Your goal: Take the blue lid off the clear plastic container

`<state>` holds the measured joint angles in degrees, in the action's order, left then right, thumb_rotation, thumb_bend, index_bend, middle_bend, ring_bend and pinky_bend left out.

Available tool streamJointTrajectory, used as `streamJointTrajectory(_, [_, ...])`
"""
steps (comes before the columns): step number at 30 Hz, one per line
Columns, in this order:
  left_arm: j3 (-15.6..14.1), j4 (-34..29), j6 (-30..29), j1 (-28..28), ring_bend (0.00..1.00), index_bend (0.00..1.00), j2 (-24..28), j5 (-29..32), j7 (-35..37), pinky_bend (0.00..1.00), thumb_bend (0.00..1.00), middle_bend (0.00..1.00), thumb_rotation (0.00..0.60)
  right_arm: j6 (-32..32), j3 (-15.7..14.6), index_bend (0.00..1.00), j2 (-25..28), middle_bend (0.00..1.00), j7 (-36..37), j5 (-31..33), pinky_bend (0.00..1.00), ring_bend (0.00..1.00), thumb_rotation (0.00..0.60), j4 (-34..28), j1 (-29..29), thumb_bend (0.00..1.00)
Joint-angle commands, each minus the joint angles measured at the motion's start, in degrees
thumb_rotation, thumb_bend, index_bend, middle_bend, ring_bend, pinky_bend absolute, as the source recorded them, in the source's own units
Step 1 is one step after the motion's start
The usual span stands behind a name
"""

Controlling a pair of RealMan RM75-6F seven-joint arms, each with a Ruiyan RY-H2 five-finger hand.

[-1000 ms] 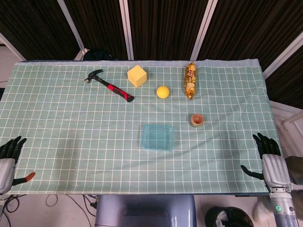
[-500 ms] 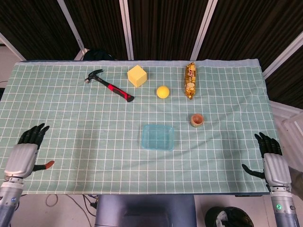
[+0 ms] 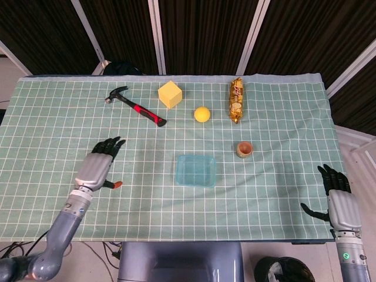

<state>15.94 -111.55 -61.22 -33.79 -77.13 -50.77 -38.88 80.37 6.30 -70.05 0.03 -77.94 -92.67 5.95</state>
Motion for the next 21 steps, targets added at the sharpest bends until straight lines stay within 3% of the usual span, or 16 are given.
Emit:
streamJointTrajectory(1, [2.6,4.7,2.0,-8.6,0.0,0.0,-8.4,10.3,-6.6,0.08,0.0,0.0,0.6,-0.3,0.2,0.0,0.0,0.0,0.1,0.5,0.0,0.0,0.6,-0.1,0.1,0.28])
streamJointTrajectory(5, [3.5,8.4,1.5,-14.3,0.0,0.0,-13.9,18.3,-10.8,0.06,0.0,0.0,0.6,-0.8,0.4,0.0,0.0,0.0,0.2,1.4,0.0,0.0,0.6,-0.3,0.2,0.28])
streamJointTrajectory(11, [4.6,13.5,1.3,-20.8,0.0,0.0,-19.7,24.5,-14.4,0.02,0.0,0.0,0.6,-1.8,0.7,0.0,0.0,0.0,0.3,2.6,0.0,0.0,0.6,-0.5,0.3,0.28])
streamJointTrajectory(21, [5.7,20.7,3.3,-27.0,0.0,0.0,-25.2,29.4,-14.7,0.0,0.0,0.0,0.6,-3.0,0.9,0.0,0.3,0.0,0.6,4.0,0.0,0.0,0.6,-1.1,0.5,0.28])
